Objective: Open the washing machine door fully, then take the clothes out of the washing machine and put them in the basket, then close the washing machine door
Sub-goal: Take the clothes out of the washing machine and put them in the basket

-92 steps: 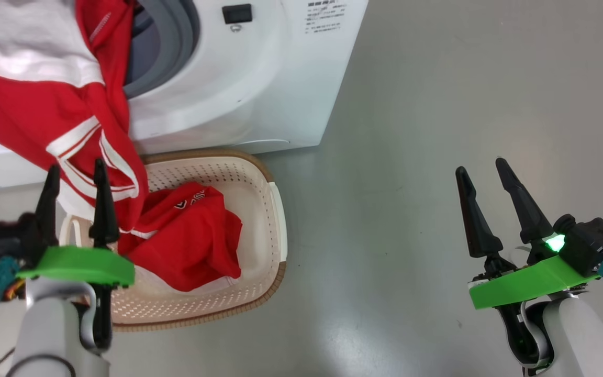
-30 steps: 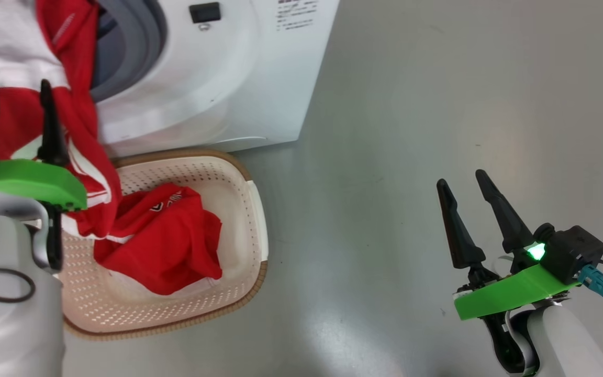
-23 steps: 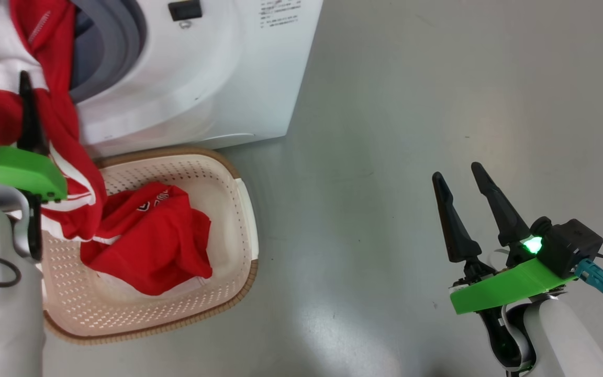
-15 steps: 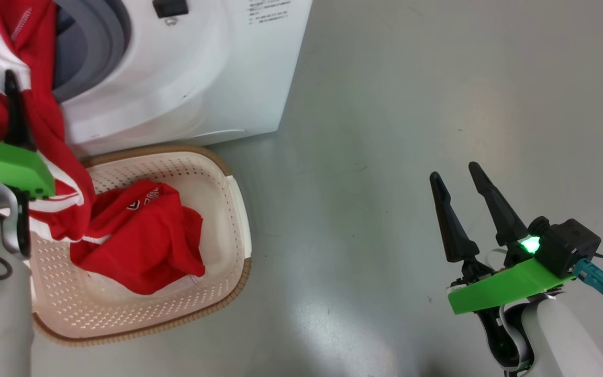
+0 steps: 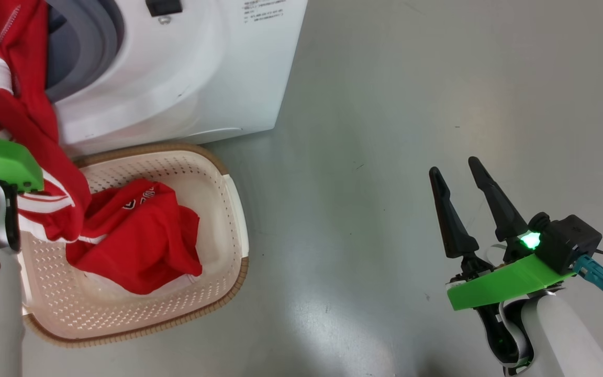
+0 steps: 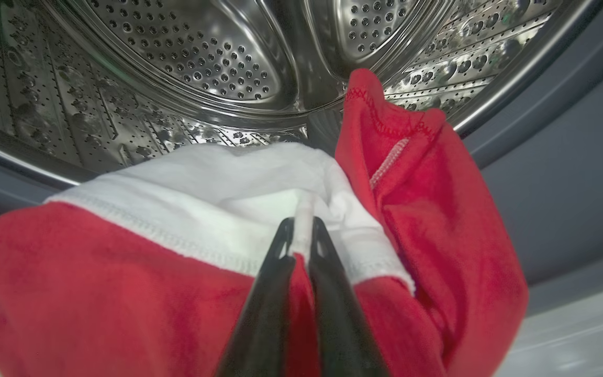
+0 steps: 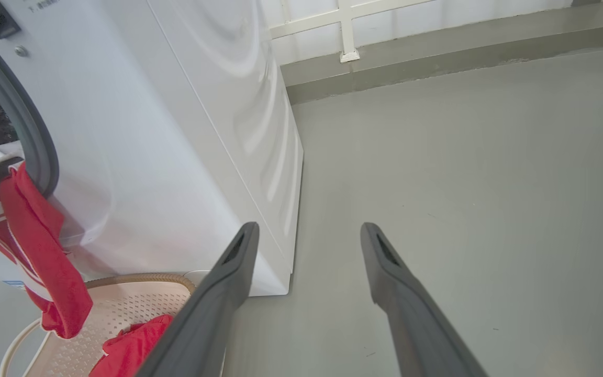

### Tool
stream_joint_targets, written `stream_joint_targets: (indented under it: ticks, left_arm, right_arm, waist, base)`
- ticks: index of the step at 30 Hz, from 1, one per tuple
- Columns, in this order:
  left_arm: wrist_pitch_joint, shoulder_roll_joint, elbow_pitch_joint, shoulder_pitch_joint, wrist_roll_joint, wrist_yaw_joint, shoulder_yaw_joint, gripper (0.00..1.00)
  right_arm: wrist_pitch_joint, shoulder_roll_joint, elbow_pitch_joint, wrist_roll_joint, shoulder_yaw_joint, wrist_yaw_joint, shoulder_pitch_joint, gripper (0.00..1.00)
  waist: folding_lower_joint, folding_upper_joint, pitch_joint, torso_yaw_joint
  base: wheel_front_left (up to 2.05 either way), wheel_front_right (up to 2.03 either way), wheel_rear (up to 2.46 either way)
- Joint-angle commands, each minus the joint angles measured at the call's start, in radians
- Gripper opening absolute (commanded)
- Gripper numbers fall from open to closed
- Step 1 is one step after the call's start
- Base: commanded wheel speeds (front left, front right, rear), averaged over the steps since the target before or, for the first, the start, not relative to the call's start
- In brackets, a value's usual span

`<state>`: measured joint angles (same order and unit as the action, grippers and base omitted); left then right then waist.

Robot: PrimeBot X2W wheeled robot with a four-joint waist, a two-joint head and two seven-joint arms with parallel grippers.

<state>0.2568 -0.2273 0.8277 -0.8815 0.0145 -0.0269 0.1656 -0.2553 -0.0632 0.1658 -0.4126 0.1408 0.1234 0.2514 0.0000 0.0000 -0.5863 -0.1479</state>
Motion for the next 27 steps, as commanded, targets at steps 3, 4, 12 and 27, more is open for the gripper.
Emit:
stream_joint_targets:
  ticks: [3, 4, 12, 27]
  left_arm:
    - [0.005, -0.042, -0.033, 0.016, 0.012, 0.004, 0.023, 0.0]
    - [0.005, -0.039, -0.04, 0.019, 0.016, 0.002, 0.025, 0.0]
    - [0.005, -0.009, -0.127, 0.065, 0.043, -0.018, 0.051, 0.0]
    - [0.005, 0.095, -0.404, 0.244, 0.078, -0.082, 0.135, 0.0]
  right_arm:
    - [-0.006, -0.001, -0.022, 0.003, 0.016, 0.007, 0.002, 1.0]
    - [-0.006, -0.001, -0.022, 0.003, 0.015, 0.007, 0.002, 1.0]
    - [-0.006, -0.002, -0.019, 0.004, 0.008, 0.007, -0.003, 1.0]
    - [-0.006, -0.008, -0.004, 0.001, -0.001, 0.007, -0.035, 1.0]
  waist:
    - [0.0, 0.0, 0.001, 0.003]
    - [0.0, 0.0, 0.002, 0.004]
    - [0.0, 0.0, 0.023, 0.018]
    - [0.0, 0.0, 0.117, 0.059]
  base:
    - [0.0, 0.0, 0.0]
    - [0.0, 0.0, 0.0]
    - [0.0, 0.0, 0.0]
    - [0.0, 0.0, 0.0]
